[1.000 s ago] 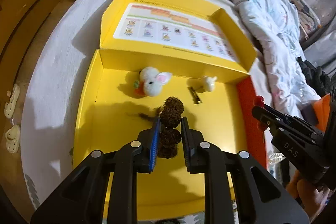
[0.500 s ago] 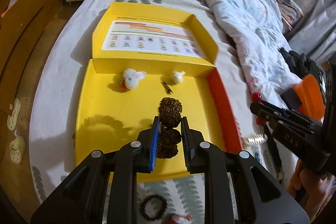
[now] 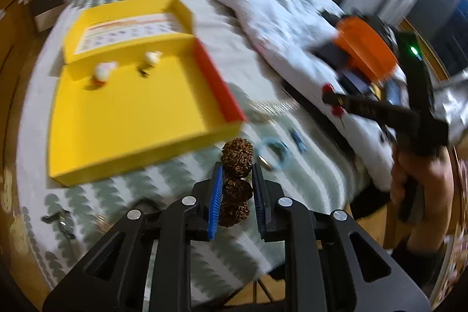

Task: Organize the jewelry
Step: 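Carry the bracelet and red bead hairpin out and release them on the bedspread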

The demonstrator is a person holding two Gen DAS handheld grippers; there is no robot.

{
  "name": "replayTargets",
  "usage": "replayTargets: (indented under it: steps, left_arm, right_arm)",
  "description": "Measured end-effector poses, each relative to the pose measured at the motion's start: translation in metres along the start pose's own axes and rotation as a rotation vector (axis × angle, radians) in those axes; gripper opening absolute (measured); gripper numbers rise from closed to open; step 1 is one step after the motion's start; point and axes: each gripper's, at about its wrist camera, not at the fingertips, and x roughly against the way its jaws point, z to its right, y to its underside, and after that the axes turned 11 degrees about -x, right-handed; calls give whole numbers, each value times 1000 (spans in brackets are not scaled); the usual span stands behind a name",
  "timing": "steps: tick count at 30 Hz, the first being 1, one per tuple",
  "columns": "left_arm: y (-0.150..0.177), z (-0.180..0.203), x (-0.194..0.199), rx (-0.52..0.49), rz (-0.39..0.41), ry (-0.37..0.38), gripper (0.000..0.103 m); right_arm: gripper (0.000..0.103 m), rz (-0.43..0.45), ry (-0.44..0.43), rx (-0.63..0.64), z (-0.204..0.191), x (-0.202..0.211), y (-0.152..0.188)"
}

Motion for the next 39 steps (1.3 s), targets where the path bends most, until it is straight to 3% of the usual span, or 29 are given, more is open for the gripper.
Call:
replayTargets:
  steps: [5,14,23,39]
  left_arm:
    - [15,37,-17,-69,-52,83,20]
    - [36,71,-54,-118,-150,192,20]
    - [45,37,-95,-68,-235,107,20]
    - [58,22,-131,-75,-288,-72,20]
  right_arm:
    - [22,-48,44,-51,50,-14,19]
    - [22,-159,77,-105,85,-56,26]
    - [22,-245,122,-113,96,-93,33]
    - [23,-277,178,-93,95,-117,30]
